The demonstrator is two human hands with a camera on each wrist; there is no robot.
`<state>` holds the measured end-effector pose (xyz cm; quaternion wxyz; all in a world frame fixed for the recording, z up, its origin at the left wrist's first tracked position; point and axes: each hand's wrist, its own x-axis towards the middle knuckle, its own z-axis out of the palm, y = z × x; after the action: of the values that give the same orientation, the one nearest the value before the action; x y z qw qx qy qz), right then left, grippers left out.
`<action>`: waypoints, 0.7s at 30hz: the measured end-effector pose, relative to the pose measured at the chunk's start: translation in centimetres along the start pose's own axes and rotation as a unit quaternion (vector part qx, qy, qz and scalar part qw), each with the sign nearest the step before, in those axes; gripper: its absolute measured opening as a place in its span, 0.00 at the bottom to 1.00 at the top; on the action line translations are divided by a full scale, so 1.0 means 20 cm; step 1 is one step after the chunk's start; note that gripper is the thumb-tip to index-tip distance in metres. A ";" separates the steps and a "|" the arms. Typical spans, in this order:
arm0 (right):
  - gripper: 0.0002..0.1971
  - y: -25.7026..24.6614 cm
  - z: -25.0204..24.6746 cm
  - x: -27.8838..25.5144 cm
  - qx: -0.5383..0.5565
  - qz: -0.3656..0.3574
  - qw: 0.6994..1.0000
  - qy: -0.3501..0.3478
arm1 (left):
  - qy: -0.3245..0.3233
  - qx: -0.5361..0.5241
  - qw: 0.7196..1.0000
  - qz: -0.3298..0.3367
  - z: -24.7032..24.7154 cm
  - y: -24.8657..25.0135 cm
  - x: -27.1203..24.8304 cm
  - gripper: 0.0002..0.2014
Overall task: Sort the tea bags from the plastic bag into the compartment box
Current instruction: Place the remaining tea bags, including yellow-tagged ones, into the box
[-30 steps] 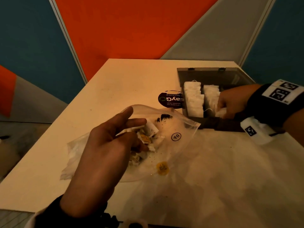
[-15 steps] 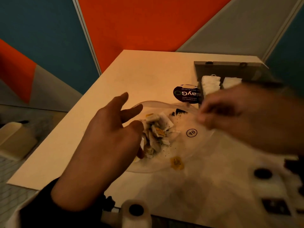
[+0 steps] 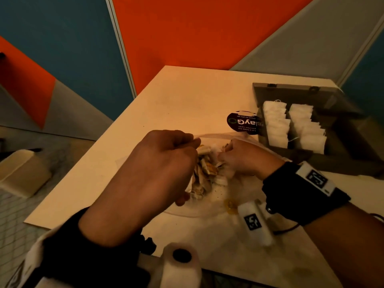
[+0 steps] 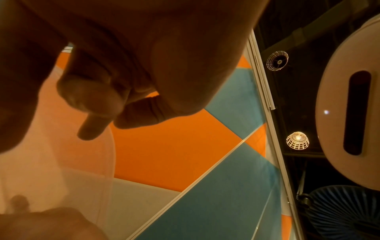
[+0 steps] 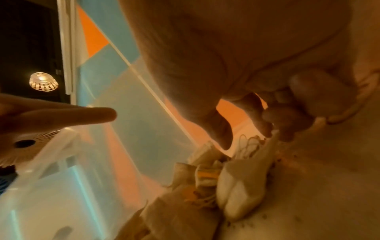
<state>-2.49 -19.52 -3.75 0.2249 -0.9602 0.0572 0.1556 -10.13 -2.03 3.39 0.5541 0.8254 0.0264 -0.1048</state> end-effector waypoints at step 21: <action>0.11 0.06 0.06 -0.16 0.380 0.002 0.906 0.186 | -0.024 -0.126 0.991 0.029 0.05 0.00 -0.05 0.25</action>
<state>-6.11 -20.00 -4.17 0.5576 -0.8135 0.1546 -0.0592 -11.26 -2.97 3.21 0.6570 0.7467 0.0018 -0.1040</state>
